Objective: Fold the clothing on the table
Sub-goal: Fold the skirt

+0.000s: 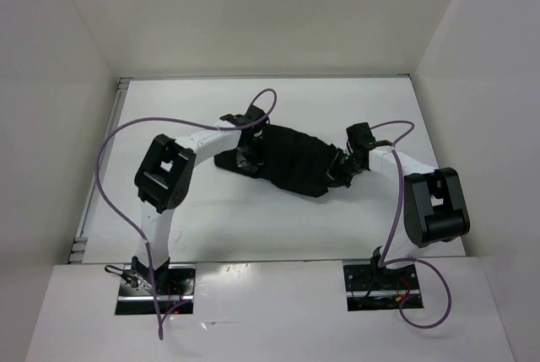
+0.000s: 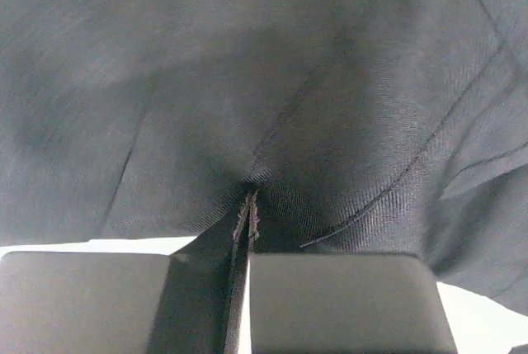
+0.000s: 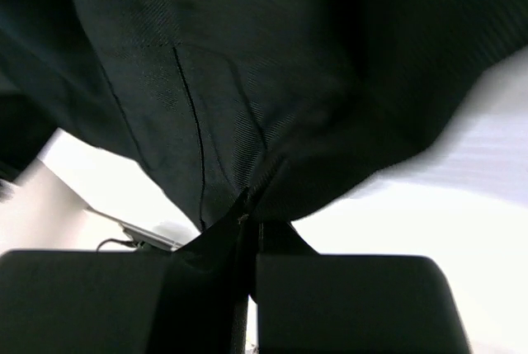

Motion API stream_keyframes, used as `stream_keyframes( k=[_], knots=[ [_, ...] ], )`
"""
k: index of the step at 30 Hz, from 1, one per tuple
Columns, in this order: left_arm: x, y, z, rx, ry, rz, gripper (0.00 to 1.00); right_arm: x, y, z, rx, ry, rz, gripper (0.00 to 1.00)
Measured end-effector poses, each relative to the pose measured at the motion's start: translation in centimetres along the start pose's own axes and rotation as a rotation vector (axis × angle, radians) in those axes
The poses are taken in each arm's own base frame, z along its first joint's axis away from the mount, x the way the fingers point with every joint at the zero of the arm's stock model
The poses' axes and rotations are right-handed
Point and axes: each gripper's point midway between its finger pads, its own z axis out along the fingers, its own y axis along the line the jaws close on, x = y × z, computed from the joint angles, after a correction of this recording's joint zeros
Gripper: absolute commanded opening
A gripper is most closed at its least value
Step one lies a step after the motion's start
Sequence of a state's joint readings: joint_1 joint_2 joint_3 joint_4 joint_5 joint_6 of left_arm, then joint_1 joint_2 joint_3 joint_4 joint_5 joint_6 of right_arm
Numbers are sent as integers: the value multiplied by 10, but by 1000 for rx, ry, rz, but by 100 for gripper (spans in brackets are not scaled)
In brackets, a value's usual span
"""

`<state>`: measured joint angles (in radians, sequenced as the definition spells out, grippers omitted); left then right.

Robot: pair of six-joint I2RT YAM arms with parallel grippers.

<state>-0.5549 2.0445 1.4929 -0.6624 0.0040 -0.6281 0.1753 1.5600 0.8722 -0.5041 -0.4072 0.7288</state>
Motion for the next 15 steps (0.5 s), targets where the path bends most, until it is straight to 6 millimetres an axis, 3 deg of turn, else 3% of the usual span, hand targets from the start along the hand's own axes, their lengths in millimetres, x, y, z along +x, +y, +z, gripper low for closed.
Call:
stream_keyframes(
  k=[3, 6, 10, 15],
  knots=[
    [-30, -15, 2, 22, -66, 9, 0, 2, -6, 2, 21, 0, 17, 0],
    [-41, -20, -5, 39, -102, 24, 2, 0, -8, 2, 35, -10, 22, 0],
    [-40, -23, -24, 61, -115, 30, 3, -1, -11, 2, 52, -19, 24, 0],
    [-32, -38, -66, 169, -137, 44, 5, -5, -18, -2, 109, -41, 34, 0]
  ],
)
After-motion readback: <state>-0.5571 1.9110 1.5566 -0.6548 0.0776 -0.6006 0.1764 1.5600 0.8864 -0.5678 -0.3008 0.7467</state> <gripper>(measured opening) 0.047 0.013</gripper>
